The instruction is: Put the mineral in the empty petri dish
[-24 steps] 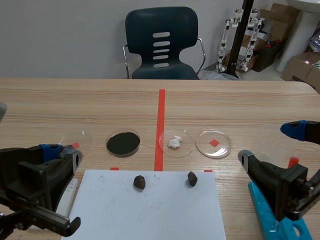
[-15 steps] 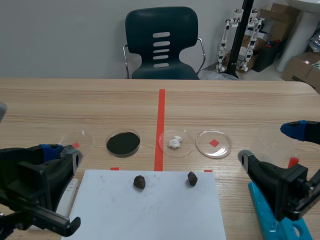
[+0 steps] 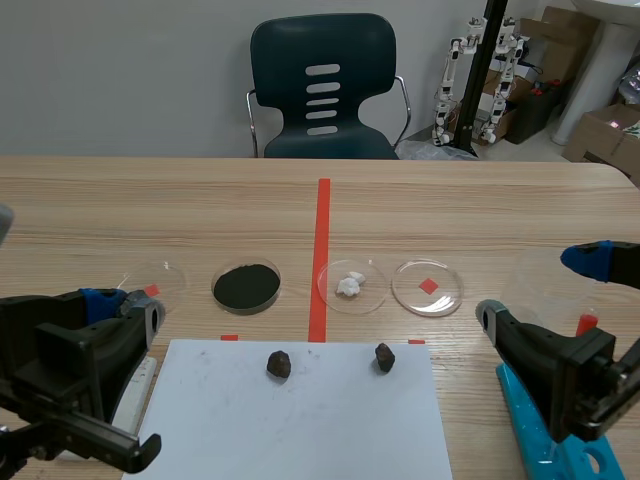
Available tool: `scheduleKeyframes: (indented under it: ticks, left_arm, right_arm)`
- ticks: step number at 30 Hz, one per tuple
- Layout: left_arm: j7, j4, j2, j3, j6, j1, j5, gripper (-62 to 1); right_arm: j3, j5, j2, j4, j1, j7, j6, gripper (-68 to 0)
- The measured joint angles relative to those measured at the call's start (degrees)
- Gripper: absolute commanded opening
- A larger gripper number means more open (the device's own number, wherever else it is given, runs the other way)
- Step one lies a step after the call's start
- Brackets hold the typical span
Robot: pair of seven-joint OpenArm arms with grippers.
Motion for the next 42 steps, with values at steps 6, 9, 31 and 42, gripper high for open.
scheduleKeyframes:
  ticks: [6, 9, 31, 42]
  left_arm:
    - [0.83, 0.0, 0.0, 0.0, 0.0, -0.15, 0.0, -51.9]
    - [1.97, 0.0, 0.0, 0.0, 0.02, -0.42, 0.0, -51.9]
    - [31.78, -27.12, 3.19, 6.16, 7.32, -37.57, -3.19, -51.9]
    - [33.7, -46.6, 8.41, 6.16, 7.52, -56.33, -3.17, -51.9]
  right_arm:
    - [0.0, 0.0, 0.0, 0.0, 0.0, 0.0, 0.0, -8.4]
    - [0.0, 0.0, 0.0, 0.0, 0.0, 0.0, 0.0, -8.4]
    - [0.0, 0.0, 0.0, 0.0, 0.0, 0.0, 0.0, -8.4]
    - [0.0, 0.0, 0.0, 0.0, 0.0, 0.0, 0.0, -8.4]
